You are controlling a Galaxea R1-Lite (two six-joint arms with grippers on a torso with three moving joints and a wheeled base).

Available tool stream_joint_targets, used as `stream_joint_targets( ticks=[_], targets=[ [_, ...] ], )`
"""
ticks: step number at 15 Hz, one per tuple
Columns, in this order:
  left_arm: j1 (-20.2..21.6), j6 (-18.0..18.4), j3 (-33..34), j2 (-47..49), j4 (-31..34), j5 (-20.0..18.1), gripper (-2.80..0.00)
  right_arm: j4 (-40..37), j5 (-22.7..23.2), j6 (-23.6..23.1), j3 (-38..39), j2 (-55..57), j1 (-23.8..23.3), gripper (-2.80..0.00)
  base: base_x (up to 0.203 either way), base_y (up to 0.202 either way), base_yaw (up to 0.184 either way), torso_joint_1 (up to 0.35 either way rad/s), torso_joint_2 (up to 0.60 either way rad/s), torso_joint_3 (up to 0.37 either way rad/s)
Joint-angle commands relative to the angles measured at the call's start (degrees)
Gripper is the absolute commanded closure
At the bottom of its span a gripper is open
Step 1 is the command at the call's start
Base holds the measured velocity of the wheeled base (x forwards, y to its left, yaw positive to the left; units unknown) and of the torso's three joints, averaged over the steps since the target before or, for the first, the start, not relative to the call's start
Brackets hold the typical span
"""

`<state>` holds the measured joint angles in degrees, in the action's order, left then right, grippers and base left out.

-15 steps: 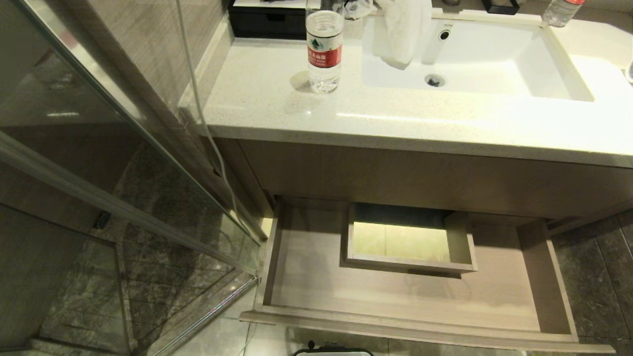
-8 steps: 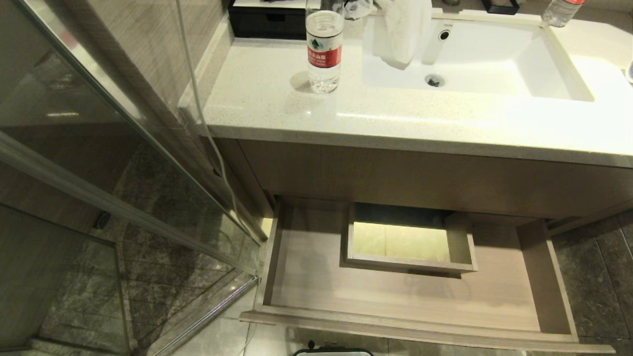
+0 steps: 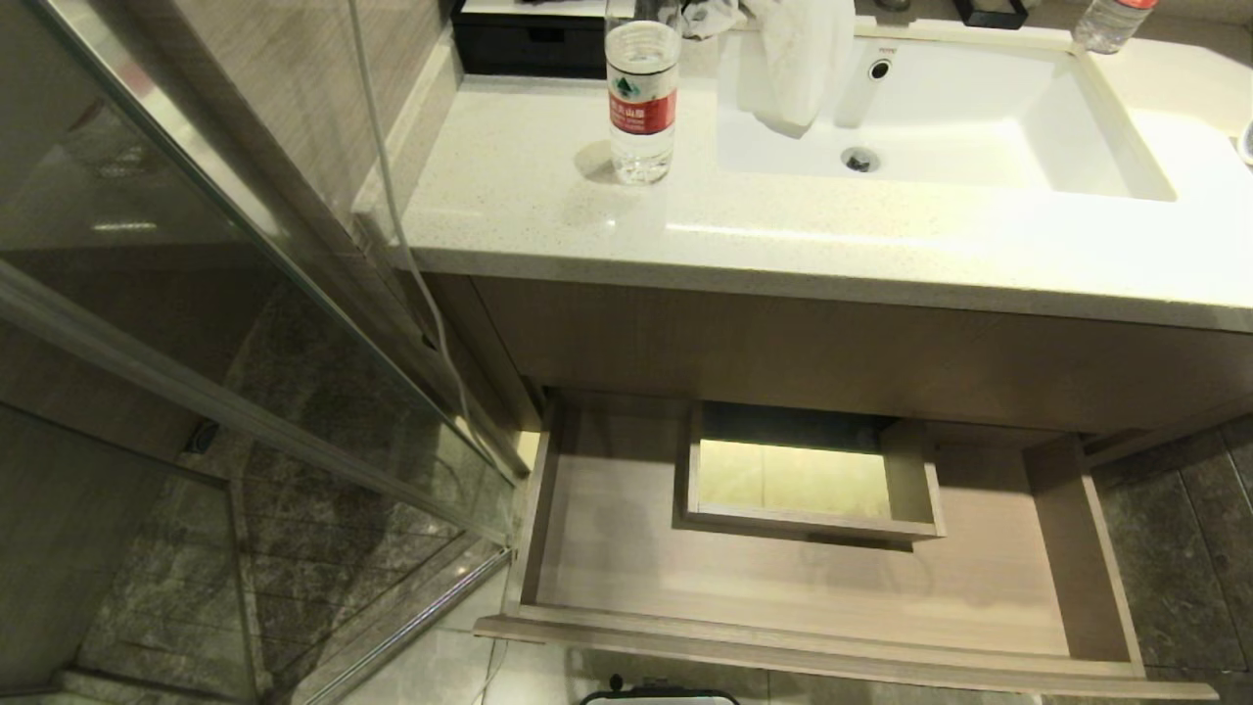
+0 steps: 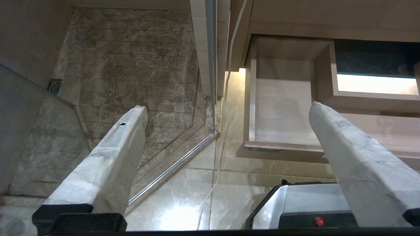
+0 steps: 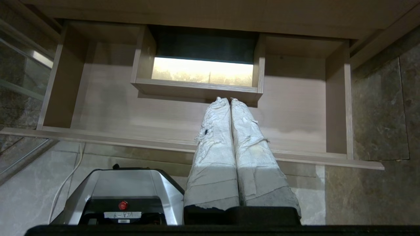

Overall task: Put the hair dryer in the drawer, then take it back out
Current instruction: Pick up the hairdryer

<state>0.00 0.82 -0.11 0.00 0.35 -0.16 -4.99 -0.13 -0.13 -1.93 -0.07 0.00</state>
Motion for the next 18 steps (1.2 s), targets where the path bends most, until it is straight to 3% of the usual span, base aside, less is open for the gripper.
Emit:
stream_joint_targets(
  ticks=[1, 18],
  targets=[
    [0.0, 0.0, 0.0, 0.0, 0.0, 0.0, -2.8, 0.0, 0.0, -0.1, 0.0, 0.1, 0.0, 0.0, 0.0, 0.0, 0.0, 0.0, 0.0, 0.0],
    [0.0, 0.0, 0.1, 0.0, 0.0, 0.1, -2.8, 0.1, 0.0, 0.0, 0.0, 0.0, 0.0, 0.0, 0.0, 0.0, 0.0, 0.0, 0.0, 0.0]
  ],
)
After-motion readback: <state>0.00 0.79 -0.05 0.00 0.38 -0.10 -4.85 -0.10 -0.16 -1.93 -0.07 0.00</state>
